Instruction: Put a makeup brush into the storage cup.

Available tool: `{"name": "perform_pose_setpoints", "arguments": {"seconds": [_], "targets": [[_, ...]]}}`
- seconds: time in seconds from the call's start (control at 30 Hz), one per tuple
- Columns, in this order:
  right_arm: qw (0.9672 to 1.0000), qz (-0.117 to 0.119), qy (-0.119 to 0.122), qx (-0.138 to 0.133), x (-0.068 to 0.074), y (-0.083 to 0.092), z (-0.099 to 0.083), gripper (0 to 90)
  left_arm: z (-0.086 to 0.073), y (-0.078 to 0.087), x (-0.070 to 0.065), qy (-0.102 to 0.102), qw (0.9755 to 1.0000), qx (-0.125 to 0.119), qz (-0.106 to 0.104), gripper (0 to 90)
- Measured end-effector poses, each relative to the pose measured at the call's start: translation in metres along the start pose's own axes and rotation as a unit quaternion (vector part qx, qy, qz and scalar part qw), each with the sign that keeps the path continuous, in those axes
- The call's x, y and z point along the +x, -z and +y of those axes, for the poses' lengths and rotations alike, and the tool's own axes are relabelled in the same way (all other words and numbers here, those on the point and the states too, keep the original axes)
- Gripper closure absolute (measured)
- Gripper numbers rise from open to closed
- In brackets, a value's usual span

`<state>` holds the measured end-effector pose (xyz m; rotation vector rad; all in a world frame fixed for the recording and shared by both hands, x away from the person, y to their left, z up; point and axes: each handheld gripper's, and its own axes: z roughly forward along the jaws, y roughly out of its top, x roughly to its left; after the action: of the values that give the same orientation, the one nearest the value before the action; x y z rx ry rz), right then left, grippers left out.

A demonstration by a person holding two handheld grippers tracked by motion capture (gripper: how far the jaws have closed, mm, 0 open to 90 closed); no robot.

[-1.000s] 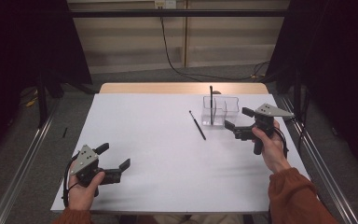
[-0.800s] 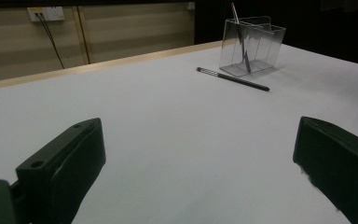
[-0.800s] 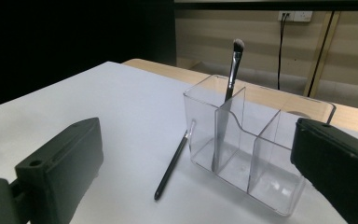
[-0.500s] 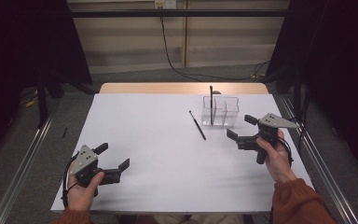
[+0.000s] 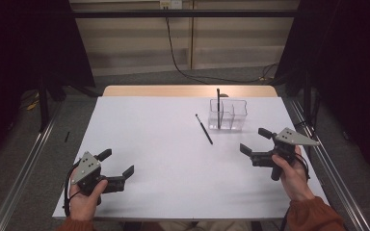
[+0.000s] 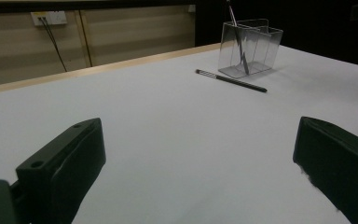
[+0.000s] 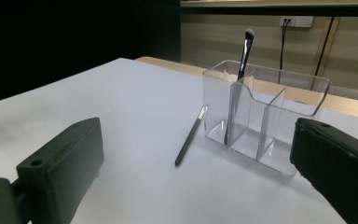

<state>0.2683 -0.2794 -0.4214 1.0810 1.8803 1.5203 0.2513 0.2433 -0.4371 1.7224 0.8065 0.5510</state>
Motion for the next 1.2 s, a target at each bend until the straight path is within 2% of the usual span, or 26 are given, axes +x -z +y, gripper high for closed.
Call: {"name": "perform_pose_setpoints", "arguments": {"seconds": [0.2, 0.87, 0.93, 1.2], "targets": [[0.9999, -0.012, -0.003, 0.006, 0.000, 0.016, -0.011, 2.1, -0.002, 0.003, 0.001, 0.000, 1.0000, 0.000, -0.001, 2.3], [0.9986, -0.049, -0.019, -0.006, 0.004, 0.066, -0.038, 2.2, -0.001, 0.006, -0.001, 0.003, 1.0000, -0.003, -0.003, 2.3], [0.9983, -0.055, -0.018, -0.002, 0.003, 0.069, -0.040, 2.3, 0.000, 0.006, 0.000, 0.002, 1.0000, -0.005, -0.004, 2.3], [0.9988, -0.046, -0.018, -0.001, 0.004, 0.068, -0.040, 2.2, -0.001, 0.004, 0.000, 0.004, 1.0000, -0.006, -0.004, 2.3]]}}
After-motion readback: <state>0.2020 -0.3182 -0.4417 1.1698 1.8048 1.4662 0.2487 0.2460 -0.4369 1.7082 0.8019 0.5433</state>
